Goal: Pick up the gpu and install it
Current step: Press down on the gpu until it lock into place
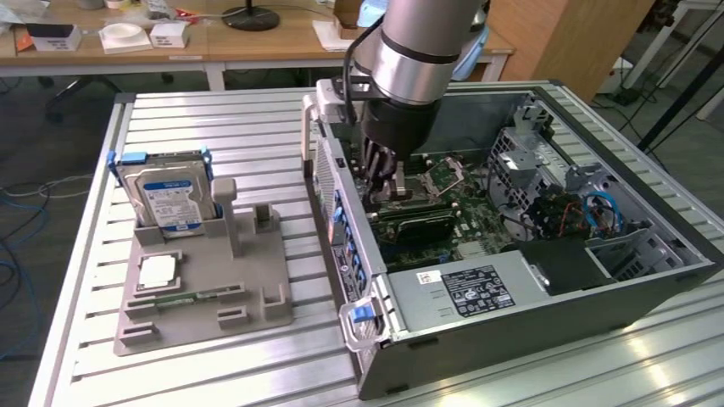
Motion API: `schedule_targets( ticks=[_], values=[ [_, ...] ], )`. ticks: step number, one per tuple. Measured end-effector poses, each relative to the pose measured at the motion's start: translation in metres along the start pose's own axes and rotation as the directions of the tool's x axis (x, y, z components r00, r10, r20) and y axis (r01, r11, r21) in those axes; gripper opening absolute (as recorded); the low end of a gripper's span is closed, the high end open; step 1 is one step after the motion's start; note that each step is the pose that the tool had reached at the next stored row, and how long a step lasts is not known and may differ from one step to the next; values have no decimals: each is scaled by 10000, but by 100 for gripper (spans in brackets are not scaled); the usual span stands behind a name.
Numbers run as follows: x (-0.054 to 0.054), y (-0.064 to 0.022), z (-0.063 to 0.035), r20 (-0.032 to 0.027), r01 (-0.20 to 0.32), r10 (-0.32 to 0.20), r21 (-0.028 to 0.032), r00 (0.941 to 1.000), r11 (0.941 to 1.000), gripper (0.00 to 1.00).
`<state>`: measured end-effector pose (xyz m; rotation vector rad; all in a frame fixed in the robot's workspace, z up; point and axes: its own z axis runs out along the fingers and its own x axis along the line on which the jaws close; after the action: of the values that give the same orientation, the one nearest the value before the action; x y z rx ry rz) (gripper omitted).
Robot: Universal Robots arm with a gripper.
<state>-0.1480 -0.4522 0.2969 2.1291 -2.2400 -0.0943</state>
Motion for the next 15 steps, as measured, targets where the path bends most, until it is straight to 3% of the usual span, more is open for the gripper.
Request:
schedule_targets(
  ticks=[5, 15],
  values=[
    [-8, -102, 17, 9, 0, 0, 127, 10000, 9999, 11],
    [-18, -297, 81, 32, 3, -4, 257, 10000, 9997, 11]
  ],
)
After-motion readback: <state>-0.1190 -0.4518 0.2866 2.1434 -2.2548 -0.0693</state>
